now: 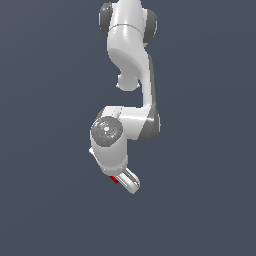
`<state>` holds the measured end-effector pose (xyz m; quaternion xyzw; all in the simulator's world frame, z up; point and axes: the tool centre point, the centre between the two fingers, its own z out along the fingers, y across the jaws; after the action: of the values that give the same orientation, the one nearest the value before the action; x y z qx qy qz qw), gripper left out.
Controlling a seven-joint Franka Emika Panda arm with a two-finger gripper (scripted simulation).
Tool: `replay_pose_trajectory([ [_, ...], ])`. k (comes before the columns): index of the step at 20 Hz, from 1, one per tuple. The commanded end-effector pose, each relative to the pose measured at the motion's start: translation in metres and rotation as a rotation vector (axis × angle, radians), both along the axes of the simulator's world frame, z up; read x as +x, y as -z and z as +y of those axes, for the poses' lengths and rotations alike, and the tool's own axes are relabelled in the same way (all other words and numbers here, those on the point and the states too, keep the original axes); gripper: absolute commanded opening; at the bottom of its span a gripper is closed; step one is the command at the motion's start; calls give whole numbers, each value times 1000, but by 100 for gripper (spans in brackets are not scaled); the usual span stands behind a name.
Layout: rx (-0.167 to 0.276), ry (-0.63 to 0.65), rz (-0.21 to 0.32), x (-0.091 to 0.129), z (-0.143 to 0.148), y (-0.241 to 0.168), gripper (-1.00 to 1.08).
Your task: Stack the red cube on top of the green cube.
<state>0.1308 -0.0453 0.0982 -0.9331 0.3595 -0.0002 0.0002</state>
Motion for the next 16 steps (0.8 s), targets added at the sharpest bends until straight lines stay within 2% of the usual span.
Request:
replay_pose_trajectory([
  [1, 0, 0, 1, 0, 0, -12, -100],
  [16, 0, 0, 0, -4, -1, -19, -100],
])
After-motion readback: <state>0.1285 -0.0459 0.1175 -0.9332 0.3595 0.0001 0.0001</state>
